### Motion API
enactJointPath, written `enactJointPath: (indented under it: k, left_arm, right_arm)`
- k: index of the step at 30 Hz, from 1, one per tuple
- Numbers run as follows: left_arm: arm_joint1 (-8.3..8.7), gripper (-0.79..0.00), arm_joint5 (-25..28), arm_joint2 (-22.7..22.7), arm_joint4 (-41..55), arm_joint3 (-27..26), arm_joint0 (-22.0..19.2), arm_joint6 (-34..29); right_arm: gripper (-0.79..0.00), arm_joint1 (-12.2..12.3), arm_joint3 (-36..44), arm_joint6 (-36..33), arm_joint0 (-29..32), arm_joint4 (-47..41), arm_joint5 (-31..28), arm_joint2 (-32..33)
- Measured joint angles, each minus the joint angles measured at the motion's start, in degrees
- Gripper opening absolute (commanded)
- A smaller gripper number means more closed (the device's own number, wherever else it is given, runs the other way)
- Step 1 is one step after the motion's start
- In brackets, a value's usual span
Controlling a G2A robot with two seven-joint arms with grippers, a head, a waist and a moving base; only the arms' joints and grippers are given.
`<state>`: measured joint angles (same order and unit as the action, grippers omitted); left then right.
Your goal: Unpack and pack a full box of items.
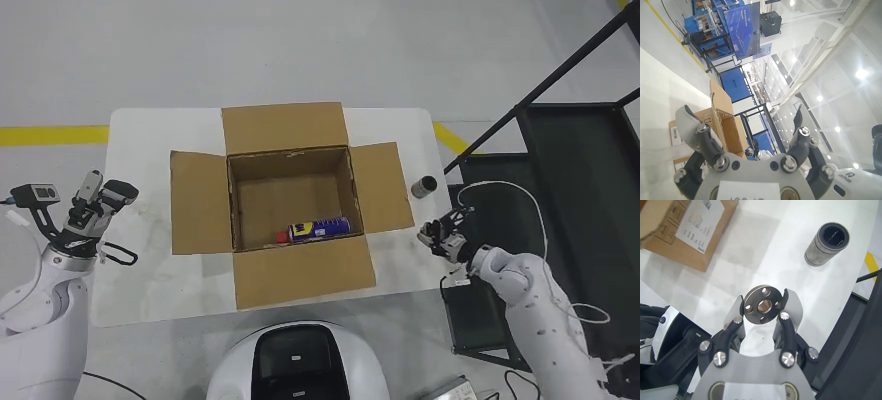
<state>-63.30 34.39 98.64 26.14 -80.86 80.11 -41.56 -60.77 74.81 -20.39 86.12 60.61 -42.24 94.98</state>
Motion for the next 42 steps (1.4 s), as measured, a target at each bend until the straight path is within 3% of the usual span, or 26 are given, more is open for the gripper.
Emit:
enactJointPath:
  k: [16,35,36,37,38,42]
  left_arm:
    - [0.00,0.000,0.0,0.0,0.0,0.0,0.0,0.0]
    - [0.00,0.000,0.0,0.0,0.0,0.0,0.0,0.0]
    - [0.00,0.000,0.0,0.0,0.0,0.0,0.0,0.0]
    - [0.00,0.000,0.0,0.0,0.0,0.0,0.0,0.0]
    - [0.00,0.000,0.0,0.0,0.0,0.0,0.0,0.0]
    - [0.00,0.000,0.0,0.0,0.0,0.0,0.0,0.0]
  right_arm:
    - [-0.785,-0.2,-13.0,-1.3,-12.6,7.9,6.2,-6.3]
    - [-0.785,-1.0,-16.8,-5.0,-18.5,10.1,12.7,-12.5]
    - [-0.560,-1.0,-16.7,-5.1,-18.4,10.3,12.9,-12.6]
    - [-0.200,-1.0,-16.5,-5.2,-18.3,10.4,13.1,-12.7]
    - [0.000,-1.0,-16.4,-5.2,-18.3,10.4,13.2,-12.8]
    - [0.000,-1.0,-15.3,-5.4,-17.7,10.1,13.7,-12.9]
